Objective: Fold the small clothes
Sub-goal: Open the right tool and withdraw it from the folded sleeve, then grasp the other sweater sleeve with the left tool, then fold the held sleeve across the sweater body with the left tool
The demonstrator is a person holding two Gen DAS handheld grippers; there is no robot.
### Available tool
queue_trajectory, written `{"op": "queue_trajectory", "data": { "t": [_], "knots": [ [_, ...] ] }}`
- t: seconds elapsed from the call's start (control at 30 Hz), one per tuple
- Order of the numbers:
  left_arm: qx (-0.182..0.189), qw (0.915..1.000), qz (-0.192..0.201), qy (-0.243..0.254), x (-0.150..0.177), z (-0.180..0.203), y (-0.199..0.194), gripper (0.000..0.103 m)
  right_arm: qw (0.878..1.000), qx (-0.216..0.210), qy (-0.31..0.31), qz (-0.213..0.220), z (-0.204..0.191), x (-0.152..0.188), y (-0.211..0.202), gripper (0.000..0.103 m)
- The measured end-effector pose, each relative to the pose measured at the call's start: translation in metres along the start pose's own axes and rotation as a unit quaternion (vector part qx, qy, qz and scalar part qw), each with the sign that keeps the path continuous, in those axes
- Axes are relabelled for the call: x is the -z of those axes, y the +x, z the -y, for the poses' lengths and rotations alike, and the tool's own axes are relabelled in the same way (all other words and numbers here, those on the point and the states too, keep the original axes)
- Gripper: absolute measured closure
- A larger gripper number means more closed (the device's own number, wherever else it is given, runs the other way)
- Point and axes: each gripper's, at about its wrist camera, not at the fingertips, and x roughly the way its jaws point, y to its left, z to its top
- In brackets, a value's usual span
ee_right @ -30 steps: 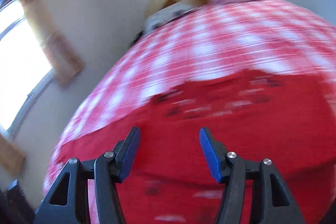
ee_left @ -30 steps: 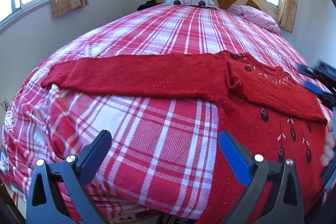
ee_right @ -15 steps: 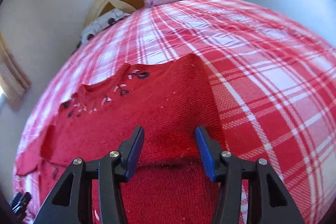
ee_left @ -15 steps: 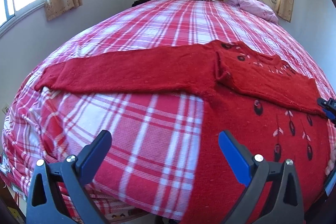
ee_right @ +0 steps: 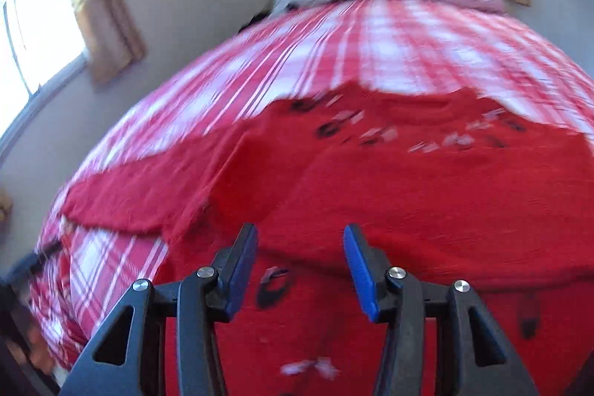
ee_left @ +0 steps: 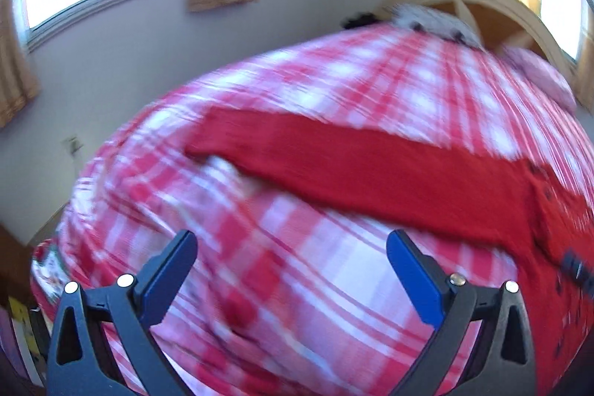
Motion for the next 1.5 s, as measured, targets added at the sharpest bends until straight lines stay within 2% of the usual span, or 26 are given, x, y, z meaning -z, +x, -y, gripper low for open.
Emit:
{"op": "queue_trajectory", "data": {
  "t": [0.07,0.13,0.2,0.33,0.5,0.53,0.57,0.63,0.7,0.77,0.93,1.07,1.2,1.27,1.33,1.4,1.5],
  "knots": [
    [-0.008,0.9993,0.008,-0.036,-0.016,-0.028,0.011,0.002,1.000,0.022,-0.017,0.005,-0.006,0.007,0.006,0.053],
    [-0.003,0.9974,0.007,-0.072,-0.031,-0.051,0.025,0.014,0.999,0.031,-0.032,0.011,-0.011,0.011,0.006,0.051],
    [0.011,0.9938,-0.010,-0.110,-0.043,-0.070,0.042,0.027,0.999,0.030,-0.037,0.011,-0.012,0.012,0.007,0.049],
    [0.041,0.9827,-0.015,-0.180,-0.059,-0.093,0.073,0.032,0.999,0.024,-0.035,0.016,-0.009,0.016,0.006,0.048],
    [0.067,0.9784,-0.054,-0.188,-0.067,-0.085,0.107,0.032,0.999,0.020,-0.038,0.016,-0.013,0.015,0.007,0.044],
    [0.076,0.9745,-0.071,-0.199,-0.066,-0.084,0.117,0.033,0.999,0.022,-0.040,0.016,-0.014,0.015,0.007,0.044],
    [0.081,0.9715,-0.079,-0.208,-0.064,-0.086,0.120,0.038,0.999,0.023,-0.042,0.016,-0.015,0.015,0.007,0.043],
    [0.085,0.9704,-0.069,-0.215,-0.064,-0.084,0.119,0.048,0.999,0.025,-0.044,0.016,-0.015,0.015,0.007,0.043],
    [0.093,0.9682,-0.080,-0.218,-0.062,-0.083,0.123,0.074,0.999,0.024,-0.043,0.016,-0.016,0.015,0.007,0.043],
    [0.080,0.9701,-0.078,-0.215,-0.061,-0.084,0.125,0.091,0.999,0.021,-0.039,0.017,-0.016,0.015,0.007,0.043],
    [0.085,0.9688,-0.076,-0.220,-0.063,-0.089,0.121,0.094,0.999,0.011,-0.030,0.020,-0.011,0.016,0.005,0.043],
    [0.061,0.9802,-0.040,-0.184,-0.076,-0.070,0.098,0.095,0.999,0.002,-0.021,0.024,-0.008,0.016,0.004,0.043],
    [0.057,0.9929,0.033,-0.100,-0.088,-0.019,0.048,0.096,0.999,-0.022,0.004,0.036,0.002,0.016,-0.003,0.043],
    [0.069,0.9941,0.071,-0.045,-0.086,0.016,0.019,0.095,0.997,-0.037,0.037,0.049,0.012,0.016,-0.011,0.043],
    [0.100,0.9893,0.106,0.010,-0.074,0.058,-0.012,0.095,0.995,-0.034,0.076,0.059,0.027,0.017,-0.021,0.043],
    [0.134,0.9818,0.124,0.053,-0.060,0.095,-0.032,0.095,0.993,-0.029,0.094,0.063,0.038,0.018,-0.029,0.043],
    [0.183,0.9684,0.127,0.111,-0.031,0.151,-0.053,0.095,0.990,-0.017,0.120,0.066,0.058,0.021,-0.043,0.043]
  ]
}}
